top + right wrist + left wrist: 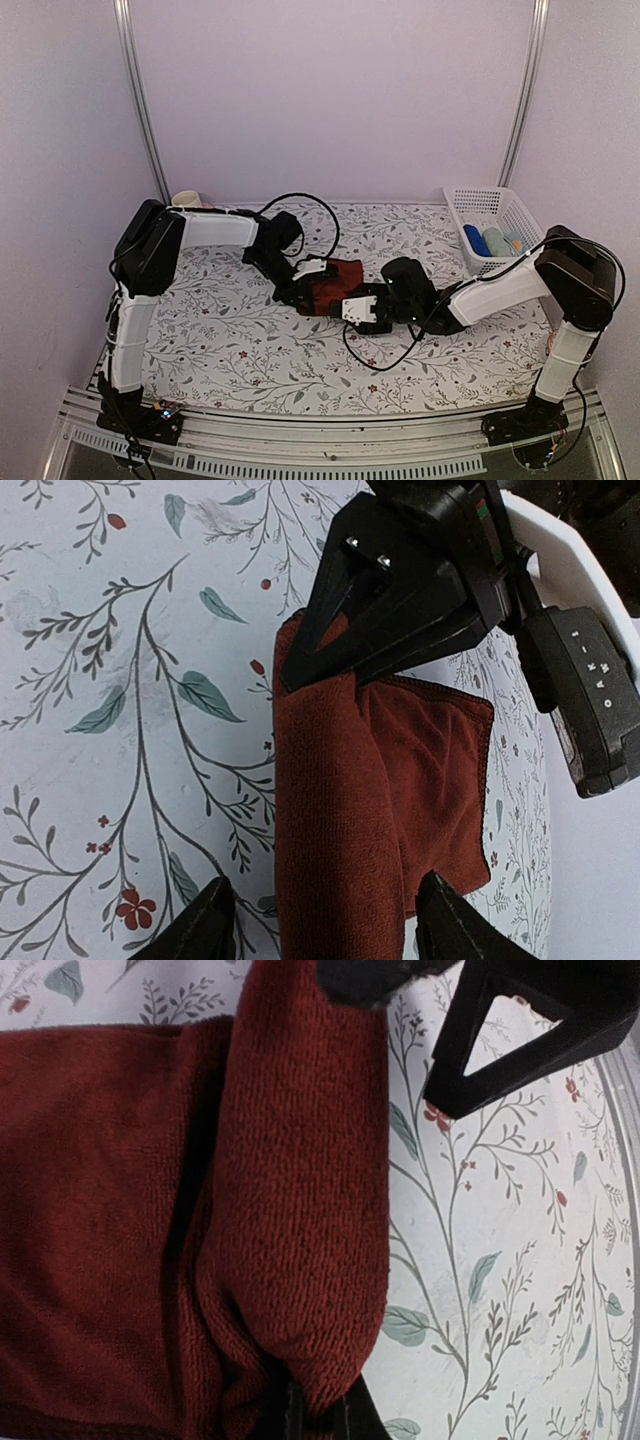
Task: Roll the towels
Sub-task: Roll the towel at the center of the board.
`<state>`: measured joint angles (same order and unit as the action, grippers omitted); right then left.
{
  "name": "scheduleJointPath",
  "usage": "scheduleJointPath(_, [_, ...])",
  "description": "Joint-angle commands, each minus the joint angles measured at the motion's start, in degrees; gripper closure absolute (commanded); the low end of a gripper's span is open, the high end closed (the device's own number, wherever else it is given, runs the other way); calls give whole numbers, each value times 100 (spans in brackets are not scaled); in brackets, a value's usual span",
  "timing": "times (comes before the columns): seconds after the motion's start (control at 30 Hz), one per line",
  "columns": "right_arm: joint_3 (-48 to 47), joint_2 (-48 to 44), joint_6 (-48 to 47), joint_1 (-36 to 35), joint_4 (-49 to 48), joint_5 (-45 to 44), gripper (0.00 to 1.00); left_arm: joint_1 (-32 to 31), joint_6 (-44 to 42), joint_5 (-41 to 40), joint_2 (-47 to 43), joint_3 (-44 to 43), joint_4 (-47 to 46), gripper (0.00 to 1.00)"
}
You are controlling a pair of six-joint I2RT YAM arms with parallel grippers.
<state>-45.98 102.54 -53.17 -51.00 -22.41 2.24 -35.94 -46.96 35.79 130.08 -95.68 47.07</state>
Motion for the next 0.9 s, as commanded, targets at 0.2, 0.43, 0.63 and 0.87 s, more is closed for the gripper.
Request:
scheduleJointPath(0.2, [-441, 498, -203, -36, 50, -167, 50, 103, -59, -418, 879, -82, 1011, 100])
scheduleJointPath(0.43, [-584, 720, -143, -58, 184, -259, 55, 140, -118, -338, 966, -177, 1150, 100])
scheduleJointPath(0.63, [-839, 917, 2, -54, 494, -343, 61, 149, -162, -319, 933, -154, 1173, 98])
scheduleJointPath(0.87, [-1221, 1038, 299, -24, 1287, -103, 75, 188, -125, -423, 628, -21, 932, 80])
